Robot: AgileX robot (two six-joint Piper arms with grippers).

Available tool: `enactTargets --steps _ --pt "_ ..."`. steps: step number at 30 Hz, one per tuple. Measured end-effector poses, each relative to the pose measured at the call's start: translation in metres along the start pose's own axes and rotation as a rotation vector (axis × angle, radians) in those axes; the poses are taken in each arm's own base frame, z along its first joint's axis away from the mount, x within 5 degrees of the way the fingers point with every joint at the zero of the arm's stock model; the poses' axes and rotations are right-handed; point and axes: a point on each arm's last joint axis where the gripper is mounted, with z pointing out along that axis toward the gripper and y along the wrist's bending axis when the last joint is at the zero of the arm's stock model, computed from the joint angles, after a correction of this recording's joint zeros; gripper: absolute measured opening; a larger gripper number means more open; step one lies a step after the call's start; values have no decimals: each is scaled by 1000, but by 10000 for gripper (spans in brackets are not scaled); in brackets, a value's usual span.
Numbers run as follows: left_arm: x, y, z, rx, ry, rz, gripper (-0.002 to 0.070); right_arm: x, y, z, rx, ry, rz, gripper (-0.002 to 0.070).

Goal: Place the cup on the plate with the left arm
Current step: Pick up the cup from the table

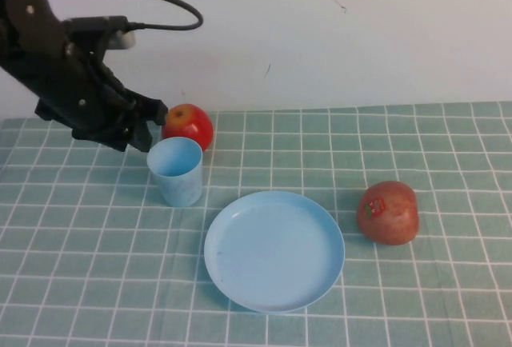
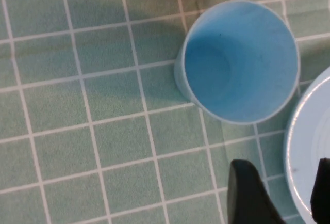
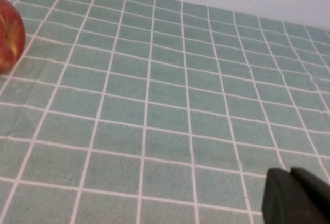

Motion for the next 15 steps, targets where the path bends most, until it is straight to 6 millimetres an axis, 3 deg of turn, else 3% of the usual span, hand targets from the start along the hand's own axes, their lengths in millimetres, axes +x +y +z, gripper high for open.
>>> enactTargets --steps 8,15 --pt "-36 11 64 -56 133 -10 287 0 0 0 0 0 0 -2" --pt "-40 20 120 -74 219 -3 260 0 0 0 0 0 0 -2"
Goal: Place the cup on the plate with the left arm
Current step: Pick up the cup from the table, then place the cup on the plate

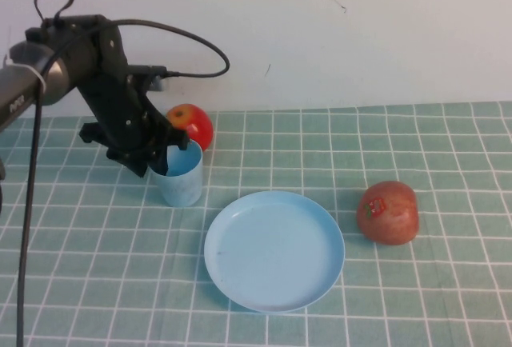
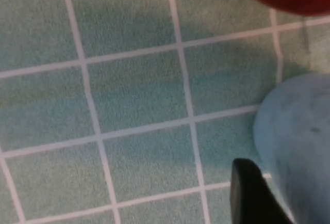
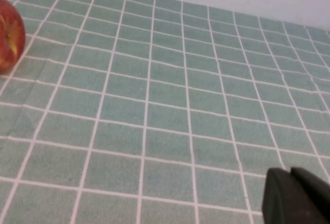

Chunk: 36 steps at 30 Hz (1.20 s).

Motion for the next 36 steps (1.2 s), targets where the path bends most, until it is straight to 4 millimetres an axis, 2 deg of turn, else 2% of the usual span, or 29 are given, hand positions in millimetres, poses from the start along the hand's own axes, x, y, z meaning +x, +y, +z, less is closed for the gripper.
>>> enactTargets --steps 1,3,5,8,11,16,18,20,22,26,31,36 --pt "0 1 7 -1 15 -1 227 0 0 0 0 0 0 -2" --pt "1 2 22 -2 55 13 110 0 0 0 0 0 0 -2" --pt "2 2 26 2 63 20 64 0 0 0 0 0 0 -2" --pt "2 -2 18 -9 58 53 27 0 0 0 0 0 0 -2" --pt "2 -5 -10 -17 5 87 23 0 0 0 0 0 0 -2" --pt "15 -21 -81 61 -91 140 22 0 0 0 0 0 0 -2" --pt "22 -30 -102 112 -109 156 22 0 0 0 0 0 0 -2" --pt "28 -39 -118 137 -130 181 22 0 0 0 0 0 0 -2" --pt "33 -55 -125 149 -138 219 22 0 0 0 0 0 0 -2" --pt "47 -98 -116 158 -96 332 22 0 0 0 0 0 0 -2" --pt "65 -144 -88 110 -4 454 21 0 0 0 0 0 0 -2" --pt "70 -154 -60 94 70 481 21 0 0 0 0 0 0 -2"
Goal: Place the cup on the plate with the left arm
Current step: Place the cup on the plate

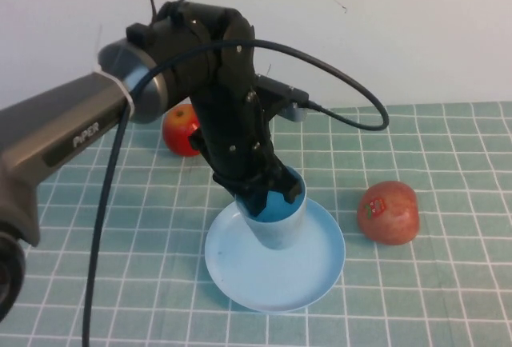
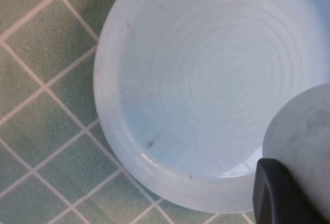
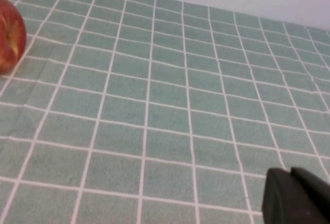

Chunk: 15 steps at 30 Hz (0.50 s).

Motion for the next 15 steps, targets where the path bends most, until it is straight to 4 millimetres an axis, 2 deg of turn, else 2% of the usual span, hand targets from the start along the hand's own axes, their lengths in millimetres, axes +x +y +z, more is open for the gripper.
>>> enactTargets --steps 6,10,12,15 --pt "-5 8 41 -23 93 -21 21 0 0 0 0 0 0 -2" --pt "-6 10 54 -24 120 -30 36 0 0 0 0 0 0 -2" --pt "-6 10 54 -24 120 -30 74 0 0 0 0 0 0 -2" --pt "-6 12 53 -42 120 -23 185 0 0 0 0 0 0 -2"
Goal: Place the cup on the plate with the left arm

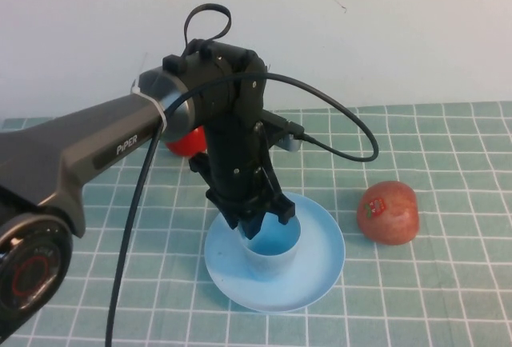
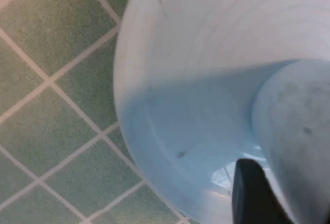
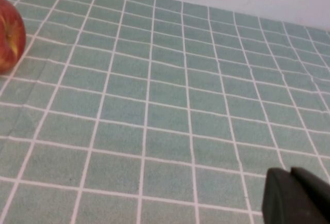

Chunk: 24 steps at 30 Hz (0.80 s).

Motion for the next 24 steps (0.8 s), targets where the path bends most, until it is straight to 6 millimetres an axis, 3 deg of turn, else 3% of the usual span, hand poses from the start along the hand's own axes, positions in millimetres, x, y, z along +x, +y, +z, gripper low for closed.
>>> enactTargets --steps 4,8,11,16,24 --pt "-3 3 -6 -33 -19 11 330 0 0 0 0 0 0 -2" --pt "-2 2 -25 -48 -71 17 351 0 0 0 0 0 0 -2" --pt "4 1 -51 -60 -132 21 284 0 0 0 0 0 0 -2" --pt "28 -2 -118 -112 -289 13 57 0 0 0 0 0 0 -2" --pt "102 -20 -228 -59 -578 -8 4 0 0 0 0 0 0 -2"
